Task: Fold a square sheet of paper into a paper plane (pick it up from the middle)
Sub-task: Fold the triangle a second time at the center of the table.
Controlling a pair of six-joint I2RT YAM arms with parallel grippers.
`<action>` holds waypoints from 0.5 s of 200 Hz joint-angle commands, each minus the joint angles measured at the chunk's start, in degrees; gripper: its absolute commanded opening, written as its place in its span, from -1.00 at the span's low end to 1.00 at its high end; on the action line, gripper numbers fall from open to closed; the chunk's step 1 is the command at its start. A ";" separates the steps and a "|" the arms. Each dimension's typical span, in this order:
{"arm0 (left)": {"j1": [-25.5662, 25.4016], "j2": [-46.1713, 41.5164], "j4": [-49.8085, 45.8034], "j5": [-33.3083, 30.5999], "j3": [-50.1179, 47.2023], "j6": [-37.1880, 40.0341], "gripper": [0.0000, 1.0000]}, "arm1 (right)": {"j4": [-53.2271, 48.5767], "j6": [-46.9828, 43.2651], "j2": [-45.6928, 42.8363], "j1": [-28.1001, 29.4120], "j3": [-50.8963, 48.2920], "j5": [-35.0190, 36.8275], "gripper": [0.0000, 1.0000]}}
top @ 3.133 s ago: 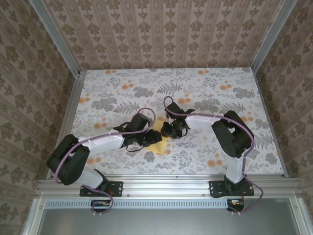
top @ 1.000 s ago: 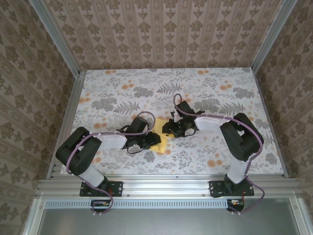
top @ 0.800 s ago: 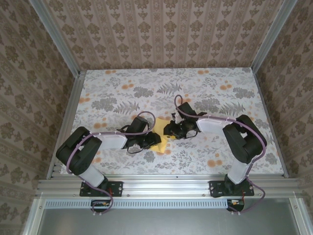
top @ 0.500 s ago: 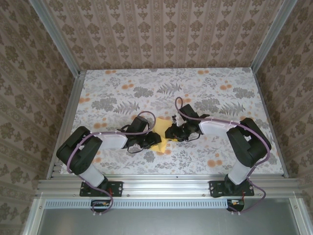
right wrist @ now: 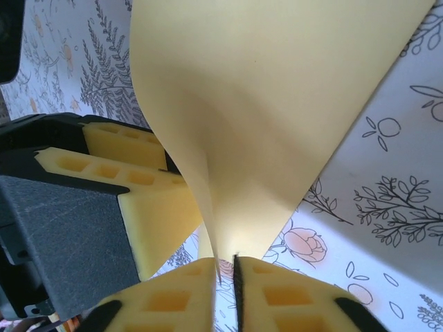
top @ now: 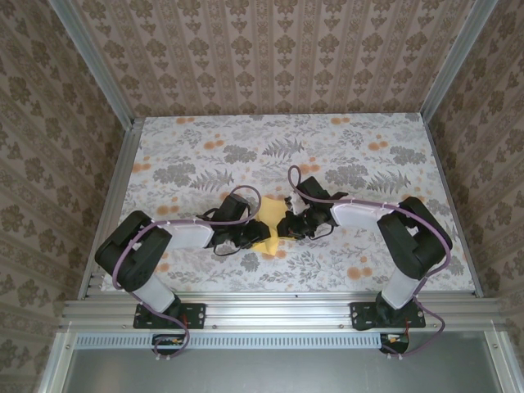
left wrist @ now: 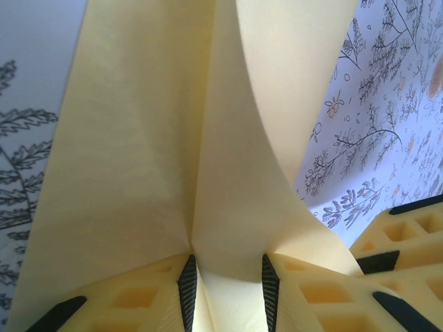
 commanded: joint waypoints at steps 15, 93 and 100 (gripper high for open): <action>0.25 -0.78 -2.06 -0.73 0.47 1.26 -0.17 | -3.27 -2.65 1.15 0.40 2.81 2.66 -0.86; 0.89 -7.60 -6.72 -3.73 -2.36 1.67 0.00 | -7.91 -7.98 4.15 0.40 6.64 6.29 -0.95; 0.98 -7.83 -7.16 -4.19 -2.56 1.87 -0.03 | -8.22 -8.49 4.38 0.40 6.96 6.22 -0.95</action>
